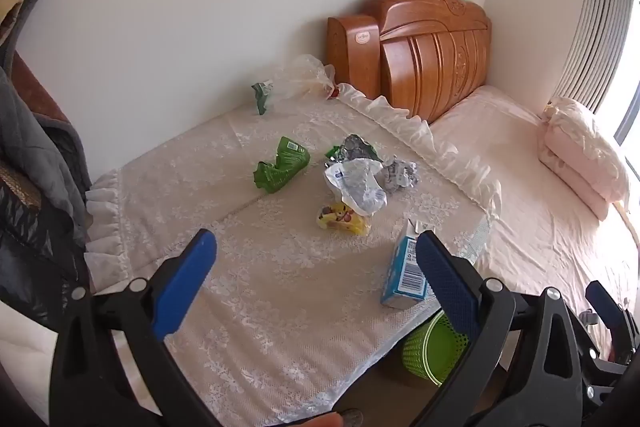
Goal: Collect trash
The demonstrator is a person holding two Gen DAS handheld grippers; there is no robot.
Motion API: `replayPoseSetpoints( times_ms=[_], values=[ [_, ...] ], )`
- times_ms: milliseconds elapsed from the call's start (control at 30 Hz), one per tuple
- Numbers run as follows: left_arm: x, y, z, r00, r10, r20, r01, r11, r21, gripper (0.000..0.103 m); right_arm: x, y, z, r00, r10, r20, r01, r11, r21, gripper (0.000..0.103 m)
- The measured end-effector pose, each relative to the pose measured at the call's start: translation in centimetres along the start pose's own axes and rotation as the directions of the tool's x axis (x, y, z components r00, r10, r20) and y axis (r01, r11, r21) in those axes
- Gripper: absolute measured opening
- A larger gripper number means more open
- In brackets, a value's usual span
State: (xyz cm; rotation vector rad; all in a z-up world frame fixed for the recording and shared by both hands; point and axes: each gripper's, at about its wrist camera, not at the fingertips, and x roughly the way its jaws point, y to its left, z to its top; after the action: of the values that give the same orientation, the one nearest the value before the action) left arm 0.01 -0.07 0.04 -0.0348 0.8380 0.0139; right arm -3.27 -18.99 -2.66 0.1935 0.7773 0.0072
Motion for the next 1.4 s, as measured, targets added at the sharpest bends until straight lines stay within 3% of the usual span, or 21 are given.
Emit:
replayPoseSetpoints(
  times_ms=[200, 1400],
  values=[
    [0.1, -0.2, 0.1, 1.000, -0.027, -0.014, 0.027, 0.999, 0.029, 0.095, 0.4, 0.4, 0.2, 1.000, 0.004, -0.001, -0.004, 1.000, 0.006, 0.101],
    [1.1, 0.9, -0.1, 0.999, -0.024, -0.026, 0.024, 1.000, -0.015, 0.095, 1.6, 0.9, 0.3, 1.000, -0.011, -0.028, 0.012, 1.000, 0.009, 0.101]
  ],
)
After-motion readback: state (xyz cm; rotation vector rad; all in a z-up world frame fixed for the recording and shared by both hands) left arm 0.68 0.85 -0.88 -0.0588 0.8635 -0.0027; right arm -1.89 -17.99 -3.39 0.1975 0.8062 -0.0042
